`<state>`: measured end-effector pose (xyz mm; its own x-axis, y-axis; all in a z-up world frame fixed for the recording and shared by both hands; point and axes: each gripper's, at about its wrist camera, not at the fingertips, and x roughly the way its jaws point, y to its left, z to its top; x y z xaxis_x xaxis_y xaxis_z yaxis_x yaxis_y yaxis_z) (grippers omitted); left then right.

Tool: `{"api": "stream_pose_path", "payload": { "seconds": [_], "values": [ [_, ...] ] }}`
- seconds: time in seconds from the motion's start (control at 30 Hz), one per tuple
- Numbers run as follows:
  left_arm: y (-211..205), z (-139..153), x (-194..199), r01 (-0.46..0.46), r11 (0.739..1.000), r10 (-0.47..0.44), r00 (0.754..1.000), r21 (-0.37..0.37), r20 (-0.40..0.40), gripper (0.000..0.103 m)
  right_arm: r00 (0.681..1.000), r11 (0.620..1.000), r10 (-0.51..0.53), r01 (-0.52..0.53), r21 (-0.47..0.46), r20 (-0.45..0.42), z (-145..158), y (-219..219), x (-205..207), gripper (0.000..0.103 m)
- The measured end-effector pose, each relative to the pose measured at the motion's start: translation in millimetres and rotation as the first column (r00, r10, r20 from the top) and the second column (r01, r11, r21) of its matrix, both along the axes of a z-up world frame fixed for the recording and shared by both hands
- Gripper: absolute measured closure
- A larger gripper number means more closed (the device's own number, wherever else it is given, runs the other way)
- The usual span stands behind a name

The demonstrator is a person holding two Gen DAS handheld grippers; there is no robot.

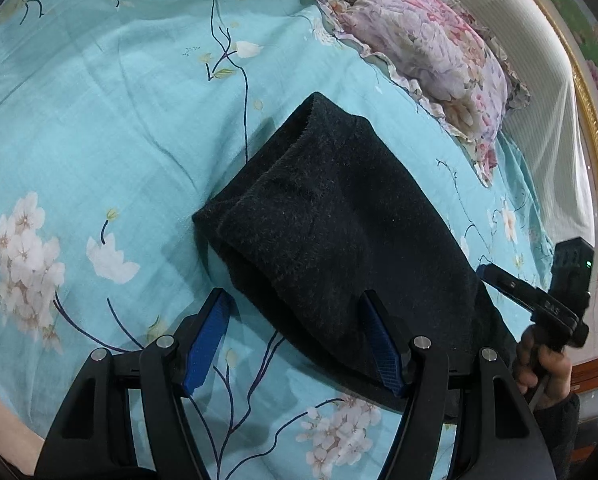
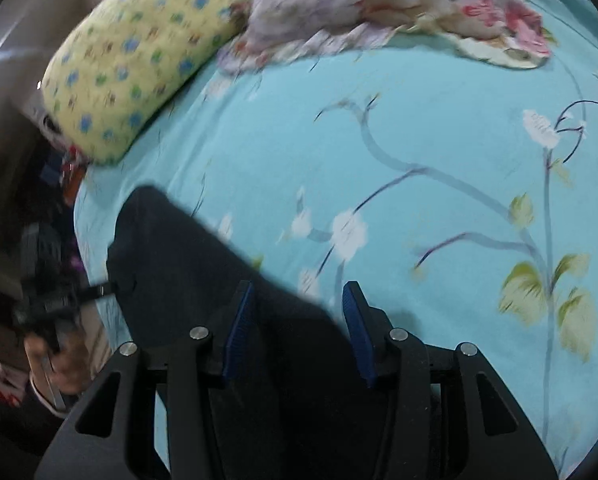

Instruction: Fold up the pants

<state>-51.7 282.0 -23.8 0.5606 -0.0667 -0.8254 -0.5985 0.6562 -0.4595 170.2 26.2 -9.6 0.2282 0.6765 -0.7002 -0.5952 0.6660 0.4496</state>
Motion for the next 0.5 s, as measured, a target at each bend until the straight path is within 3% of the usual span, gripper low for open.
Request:
{"api": "stream_pose_path", "payload": {
  "seconds": [0.1,0.4,0.47,0.5],
  "values": [
    [0,0,2,0.004,1.000,-0.004,1.000,0.012,0.000,0.035,1.000,0.999,-0.008,0.008,-0.048,-0.007,-8,2,9,0.057],
    [-3,-1,15,0.005,0.998,-0.004,1.000,0.057,-0.011,0.035,0.990,0.979,0.122,-0.110,-0.171,0.064,-13,23,-12,0.062],
    [-4,0,17,0.001,0.997,0.000,1.000,0.076,-0.007,0.042,0.988,0.974,0.138,-0.123,-0.189,0.070,-13,26,-15,0.066],
    [-5,0,18,0.001,0.996,0.000,1.000,0.088,-0.007,0.047,0.987,0.972,0.146,-0.131,-0.194,0.067,-13,26,-16,0.074]
  ]
}}
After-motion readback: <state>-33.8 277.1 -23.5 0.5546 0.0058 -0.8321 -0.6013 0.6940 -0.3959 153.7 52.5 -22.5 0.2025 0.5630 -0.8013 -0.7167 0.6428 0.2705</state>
